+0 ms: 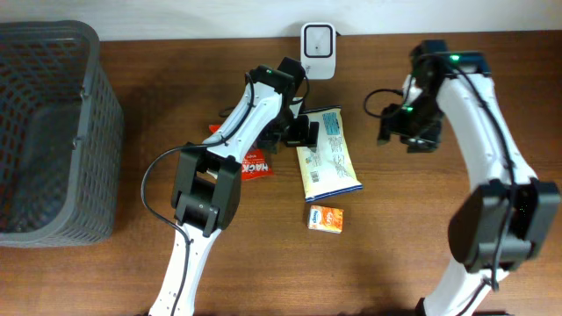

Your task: Scan the item barcode

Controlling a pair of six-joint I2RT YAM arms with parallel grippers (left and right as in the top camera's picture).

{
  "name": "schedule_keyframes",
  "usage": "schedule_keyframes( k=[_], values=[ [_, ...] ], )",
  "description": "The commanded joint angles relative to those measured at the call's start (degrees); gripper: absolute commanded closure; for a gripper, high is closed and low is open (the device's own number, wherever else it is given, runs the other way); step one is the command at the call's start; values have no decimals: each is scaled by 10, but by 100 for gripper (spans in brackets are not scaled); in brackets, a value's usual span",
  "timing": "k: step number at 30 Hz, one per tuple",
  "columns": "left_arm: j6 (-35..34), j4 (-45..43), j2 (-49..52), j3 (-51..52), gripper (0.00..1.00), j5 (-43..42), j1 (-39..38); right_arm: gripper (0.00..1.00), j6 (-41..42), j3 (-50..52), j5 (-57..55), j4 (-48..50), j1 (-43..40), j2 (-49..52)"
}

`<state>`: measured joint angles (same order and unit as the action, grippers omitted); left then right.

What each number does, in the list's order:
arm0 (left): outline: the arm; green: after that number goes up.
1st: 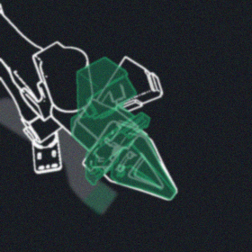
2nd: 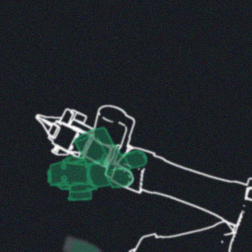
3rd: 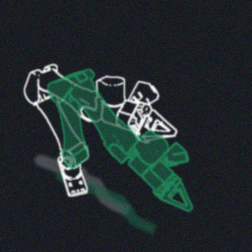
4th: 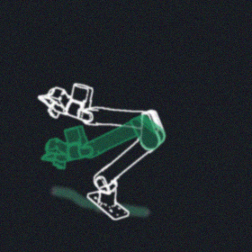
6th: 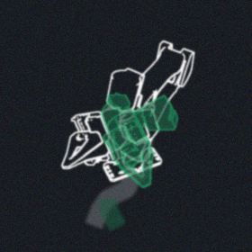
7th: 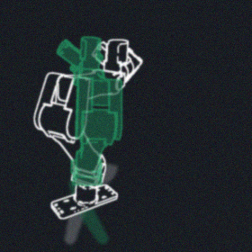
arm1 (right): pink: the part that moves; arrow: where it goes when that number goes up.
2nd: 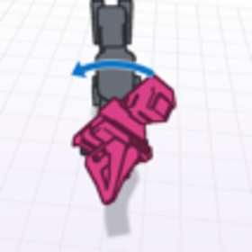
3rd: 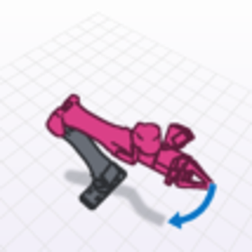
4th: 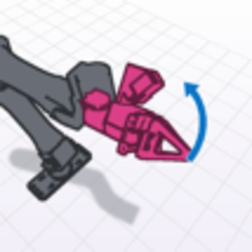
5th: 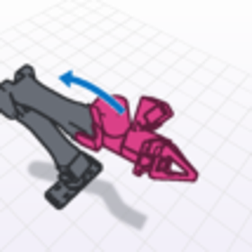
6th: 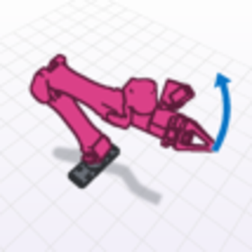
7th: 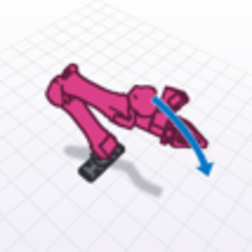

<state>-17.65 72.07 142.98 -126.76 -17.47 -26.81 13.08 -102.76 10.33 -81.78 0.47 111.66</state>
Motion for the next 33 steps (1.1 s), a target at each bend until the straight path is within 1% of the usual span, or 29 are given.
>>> schedule_keyframes(
  k=[1,2,5,6,7,9,10,13,14,16,17,19,23,26,29,33],
  values=[
    [21,-31,-2,28,1,-57,2,30,-9,-11,-9,-31,-22,-64],
    [21,-40,-2,34,1,-63,2,29,-9,-11,-9,-38,-24,-75],
    [21,-87,-2,68,11,-104,2,28,-24,-10,-9,-57,-22,-106],
    [21,-99,-2,77,15,-120,2,28,-26,-10,-9,-62,-20,-112],
    [21,-105,-2,82,23,-130,1,28,-26,-10,-9,-64,-20,-114],
    [21,-120,-2,92,35,-146,-1,28,-26,-10,-9,-70,-20,-115],
    [21,-123,-2,95,40,-148,-2,28,-26,-8,-9,-70,-20,-115],
    [21,-127,-2,95,49,-147,-9,28,-26,-1,-9,-70,-20,-115],
    [21,-130,-2,95,55,-146,-11,28,-26,1,-9,-70,-20,-114],
    [19,-138,-2,95,80,-129,-16,28,-26,6,-9,-73,-20,-114],
    [18,-138,-2,95,100,-113,-17,28,-26,7,-9,-76,-20,-115],
    [-4,-129,-2,95,100,-80,-17,28,-28,7,-9,-81,-20,-115],
    [-11,-84,-3,74,100,-75,-3,28,-38,8,-9,-82,-20,-115],
    [-10,-24,-4,16,100,-71,11,28,-39,8,-9,-82,-20,-114],
    [-9,32,-10,-52,100,-39,17,27,-39,8,-9,-82,-20,-114],
    [-9,110,-17,-156,100,59,17,27,-56,8,-9,-82,-20,-114]
  ],
)
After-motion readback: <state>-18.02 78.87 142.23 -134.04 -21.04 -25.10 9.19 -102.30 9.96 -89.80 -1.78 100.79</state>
